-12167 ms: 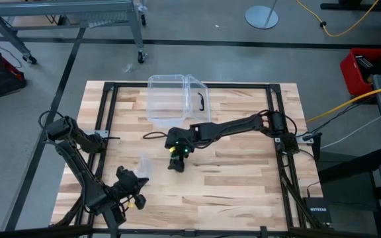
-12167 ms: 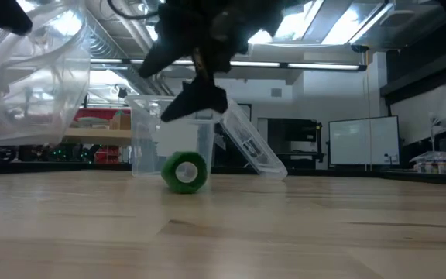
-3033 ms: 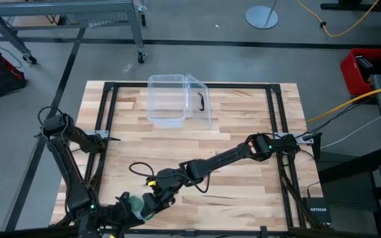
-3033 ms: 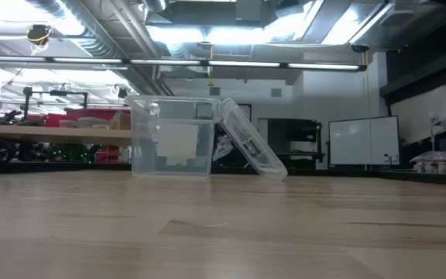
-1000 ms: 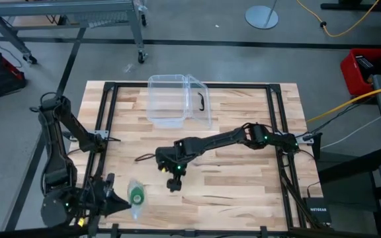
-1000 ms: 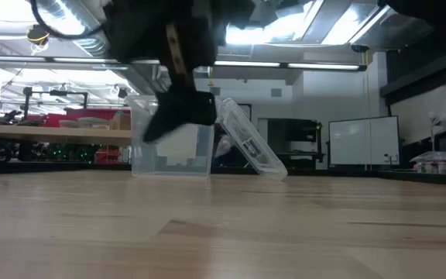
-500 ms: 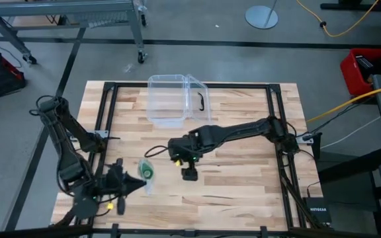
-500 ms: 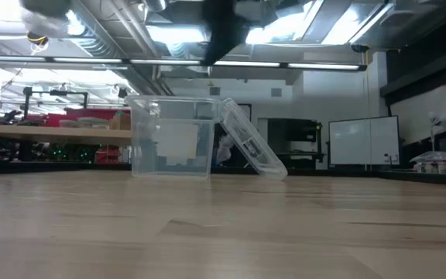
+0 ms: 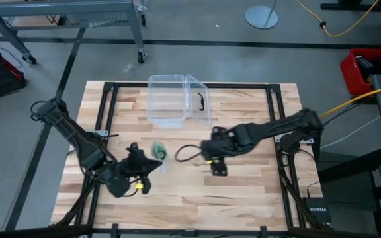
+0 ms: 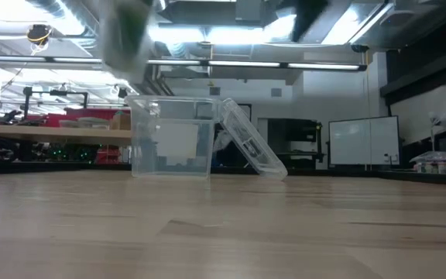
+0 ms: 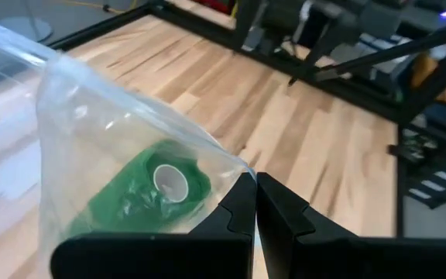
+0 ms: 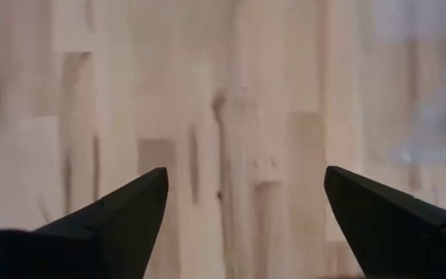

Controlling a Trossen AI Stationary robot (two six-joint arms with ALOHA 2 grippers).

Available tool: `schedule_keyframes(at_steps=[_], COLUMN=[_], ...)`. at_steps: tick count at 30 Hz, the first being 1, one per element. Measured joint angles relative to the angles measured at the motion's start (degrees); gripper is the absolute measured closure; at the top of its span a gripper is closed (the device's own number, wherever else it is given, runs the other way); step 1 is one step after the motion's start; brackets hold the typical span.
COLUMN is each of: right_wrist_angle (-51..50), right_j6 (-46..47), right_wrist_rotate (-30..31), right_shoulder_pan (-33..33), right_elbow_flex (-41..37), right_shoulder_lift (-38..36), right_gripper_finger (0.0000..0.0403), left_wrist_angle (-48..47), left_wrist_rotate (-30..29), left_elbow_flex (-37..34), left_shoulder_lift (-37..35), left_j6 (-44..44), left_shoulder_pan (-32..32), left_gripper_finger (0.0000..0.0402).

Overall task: Roll bandage
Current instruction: Close the transparent zip bag

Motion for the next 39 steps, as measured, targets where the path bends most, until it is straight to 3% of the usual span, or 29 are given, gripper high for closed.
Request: schedule_keyframes(at_steps=[4,10,17,20,23,27,30,34,39], right_wrist_angle=[10.5,32.3,50.3,54.6,55.8,57.5,58.7,59.9,60.0], right_j6=[4.9,8.2,11.8,15.5,16.7,16.5,16.8,16.7,16.5], right_wrist_rotate=[1.6,1.6,1.1,1.0,1.3,4.8,8.8,13.6,15.2], right_shoulder_pan=[1.5,3.9,6.1,6.0,5.9,5.9,5.9,5.9,5.9], right_elbow_flex=[-17.8,-41.8,-59.4,-62.6,-63.4,-63.4,-63.4,-63.4,-63.4], right_shoulder_lift=[-12.5,-29.4,-37.1,-36.3,-34.9,-33.5,-32.6,-32.3,-32.3], right_gripper_finger=[0.0049,0.0049,0.0049,0.0049,0.0049,0.0049,0.0049,0.0049,0.0049], left_wrist_angle=[8.6,40.7,75.4,85.8,92.0,93.7,93.6,95.7,96.2], left_wrist_rotate=[3.1,9.6,19.0,21.6,22.6,23.0,26.2,27.7,35.8], left_elbow_flex=[-4.7,-20.6,-35.5,-36.9,-36.7,-34.6,-33.9,-33.0,-32.3], left_shoulder_lift=[1.6,1.9,3.5,6.5,9.1,12.0,13.5,15.5,17.0], left_j6=[1.8,9.2,6.3,0.2,5.3,2.1,10.6,4.6,8.7], left_shoulder_pan=[3.3,8.5,15.1,16.6,16.5,16.5,15.9,15.5,14.5], left_gripper_finger=[0.0401,0.0401,0.0401,0.0401,0.0401,0.0401,0.0401,0.0401,0.0401])
